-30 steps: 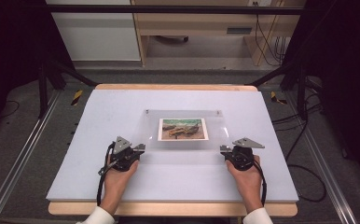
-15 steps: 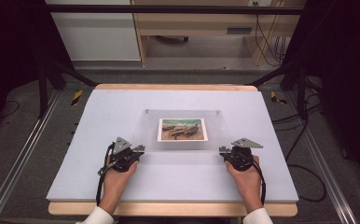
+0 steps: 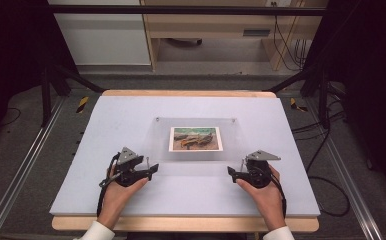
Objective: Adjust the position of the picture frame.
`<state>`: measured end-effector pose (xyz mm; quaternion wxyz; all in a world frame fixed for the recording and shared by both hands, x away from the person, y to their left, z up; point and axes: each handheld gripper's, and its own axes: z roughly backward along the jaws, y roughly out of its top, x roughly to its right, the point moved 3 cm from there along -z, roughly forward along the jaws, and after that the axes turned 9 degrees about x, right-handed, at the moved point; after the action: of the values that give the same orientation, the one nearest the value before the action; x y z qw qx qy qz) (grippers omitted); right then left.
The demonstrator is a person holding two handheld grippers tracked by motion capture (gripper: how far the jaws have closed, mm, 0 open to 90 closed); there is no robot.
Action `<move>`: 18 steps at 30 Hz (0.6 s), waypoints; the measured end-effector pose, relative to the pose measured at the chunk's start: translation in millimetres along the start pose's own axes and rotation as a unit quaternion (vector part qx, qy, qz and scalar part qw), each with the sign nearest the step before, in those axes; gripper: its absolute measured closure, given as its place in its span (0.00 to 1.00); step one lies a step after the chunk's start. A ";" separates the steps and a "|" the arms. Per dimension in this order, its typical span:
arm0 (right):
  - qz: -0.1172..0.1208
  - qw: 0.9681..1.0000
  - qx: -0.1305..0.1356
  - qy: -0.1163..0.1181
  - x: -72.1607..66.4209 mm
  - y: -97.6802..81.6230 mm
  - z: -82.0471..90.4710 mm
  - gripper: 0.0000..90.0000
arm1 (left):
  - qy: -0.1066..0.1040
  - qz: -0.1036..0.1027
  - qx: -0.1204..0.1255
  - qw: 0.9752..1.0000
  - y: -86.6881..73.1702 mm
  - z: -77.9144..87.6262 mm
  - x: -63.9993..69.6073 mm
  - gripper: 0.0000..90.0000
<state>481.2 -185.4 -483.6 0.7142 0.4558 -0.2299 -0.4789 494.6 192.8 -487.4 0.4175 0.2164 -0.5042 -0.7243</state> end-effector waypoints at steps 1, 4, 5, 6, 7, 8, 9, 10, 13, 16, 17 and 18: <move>0.000 1.000 0.000 0.000 0.0 0.0 0.0 0.23 | -0.005 0.001 -0.002 1.000 -0.2 -0.5 0.0 0.29; -0.004 1.000 0.008 -0.001 0.6 2.6 3.6 0.17 | -0.020 0.003 -0.007 1.000 0.0 -1.1 1.0 0.21; -0.001 1.000 0.010 0.002 1.0 3.1 4.5 0.16 | -0.021 0.005 -0.005 1.000 0.8 -0.6 1.6 0.19; 0.000 1.000 0.010 0.004 0.7 3.3 5.5 0.15 | -0.021 0.008 -0.002 1.000 2.0 0.2 1.7 0.18; 0.001 1.000 0.012 0.005 0.5 3.8 6.5 0.15 | -0.022 0.010 0.000 1.000 3.4 0.9 1.8 0.16; 0.003 1.000 0.015 0.006 0.7 4.4 7.2 0.14 | -0.022 0.012 0.002 1.000 5.0 1.6 2.0 0.16; 0.005 1.000 0.016 0.007 1.2 5.3 7.5 0.13 | -0.021 0.015 0.007 1.000 6.7 2.4 1.8 0.15; 0.003 1.000 0.019 0.008 1.2 6.4 8.0 0.13 | -0.023 0.019 0.010 1.000 8.3 3.3 1.6 0.14; 0.008 1.000 0.026 0.008 1.9 8.6 9.1 0.13 | -0.030 0.031 0.019 0.999 11.7 5.8 0.1 0.13; 0.005 0.999 0.033 0.003 1.8 11.3 11.4 0.14 | -0.030 0.038 0.029 0.998 14.8 8.0 -0.3 0.13; 0.003 0.999 0.035 0.002 1.7 12.0 12.0 0.14 | -0.031 0.040 0.032 0.998 16.5 8.6 0.1 0.13; 0.005 0.999 0.045 0.000 2.3 15.1 14.8 0.15 | -0.031 0.041 0.035 0.998 17.9 9.3 0.5 0.13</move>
<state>478.1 -191.9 -463.7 0.6955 0.4865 -0.2533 -0.4641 494.4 195.0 -467.4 0.4233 0.1873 -0.5501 -0.6951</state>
